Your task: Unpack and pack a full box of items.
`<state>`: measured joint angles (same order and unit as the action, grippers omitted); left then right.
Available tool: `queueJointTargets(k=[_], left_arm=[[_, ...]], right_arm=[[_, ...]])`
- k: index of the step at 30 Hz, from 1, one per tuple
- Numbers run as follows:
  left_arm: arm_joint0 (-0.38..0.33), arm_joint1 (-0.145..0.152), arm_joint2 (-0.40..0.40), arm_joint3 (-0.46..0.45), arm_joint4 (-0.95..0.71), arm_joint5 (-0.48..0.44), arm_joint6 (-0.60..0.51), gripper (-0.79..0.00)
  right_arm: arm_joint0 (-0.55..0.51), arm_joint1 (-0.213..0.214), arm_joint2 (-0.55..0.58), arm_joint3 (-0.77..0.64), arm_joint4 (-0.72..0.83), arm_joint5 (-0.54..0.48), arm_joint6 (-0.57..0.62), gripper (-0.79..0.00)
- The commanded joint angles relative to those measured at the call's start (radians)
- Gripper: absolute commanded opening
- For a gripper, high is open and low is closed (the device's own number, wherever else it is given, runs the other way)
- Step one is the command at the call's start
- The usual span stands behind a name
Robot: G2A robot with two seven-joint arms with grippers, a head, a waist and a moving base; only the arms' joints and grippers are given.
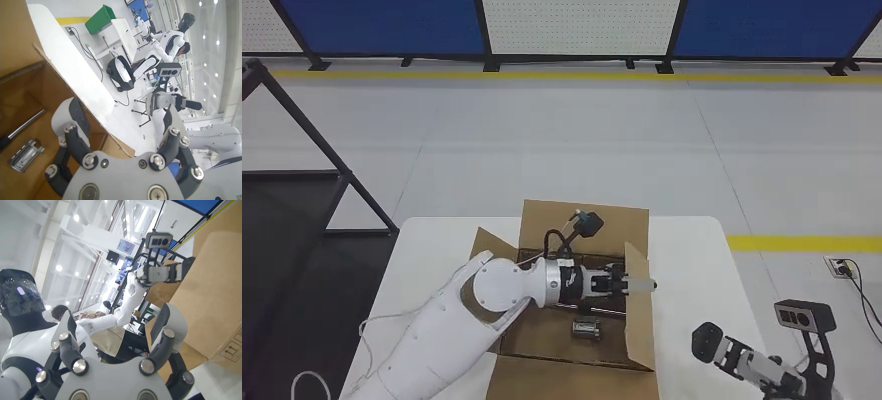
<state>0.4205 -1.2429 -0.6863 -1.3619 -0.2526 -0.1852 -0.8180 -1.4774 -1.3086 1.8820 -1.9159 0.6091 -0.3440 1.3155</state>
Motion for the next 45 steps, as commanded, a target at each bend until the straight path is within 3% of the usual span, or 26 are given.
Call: queueJointTargets(k=[1,6,12,16,21,28,34,38,41,45], left_arm=[[-0.021,-0.015,0.018,0.021,-0.017,-0.015,-0.001,0.000],[-0.074,-0.066,0.067,0.108,-0.082,-0.059,0.012,0.000],[-0.133,-0.130,0.120,0.228,-0.150,-0.101,0.003,0.000],[-0.165,-0.168,0.146,0.296,-0.169,-0.121,-0.003,0.000],[-0.190,-0.206,0.163,0.359,-0.184,-0.145,-0.021,0.000],[-0.205,-0.241,0.164,0.421,-0.192,-0.178,-0.044,0.000],[-0.206,-0.254,0.145,0.454,-0.182,-0.198,-0.063,0.000],[-0.190,-0.247,0.114,0.472,-0.168,-0.224,-0.076,0.000],[-0.157,-0.226,0.073,0.463,-0.153,-0.261,-0.088,0.000],[-0.082,-0.175,-0.025,0.389,-0.124,-0.315,-0.099,0.000]], right_arm=[[-0.007,0.003,0.001,-0.002,0.023,-0.011,0.039,0.000],[-0.047,0.009,-0.022,-0.065,-0.051,-0.011,-0.009,0.000],[-0.086,0.008,-0.088,-0.182,-0.253,0.007,-0.219,0.000],[-0.107,0.008,-0.124,-0.251,-0.327,0.000,-0.298,0.000],[-0.129,0.014,-0.111,-0.298,-0.360,-0.006,-0.332,0.000],[-0.142,0.021,-0.142,-0.335,-0.606,0.088,-0.445,0.000],[-0.154,0.028,-0.146,-0.331,-0.707,0.130,-0.506,0.000],[-0.182,0.032,-0.115,-0.322,-0.702,0.126,-0.540,0.000],[-0.202,0.035,-0.092,-0.311,-0.683,0.127,-0.554,0.000],[-0.186,0.039,-0.091,-0.277,-0.666,0.166,-0.560,0.000]])
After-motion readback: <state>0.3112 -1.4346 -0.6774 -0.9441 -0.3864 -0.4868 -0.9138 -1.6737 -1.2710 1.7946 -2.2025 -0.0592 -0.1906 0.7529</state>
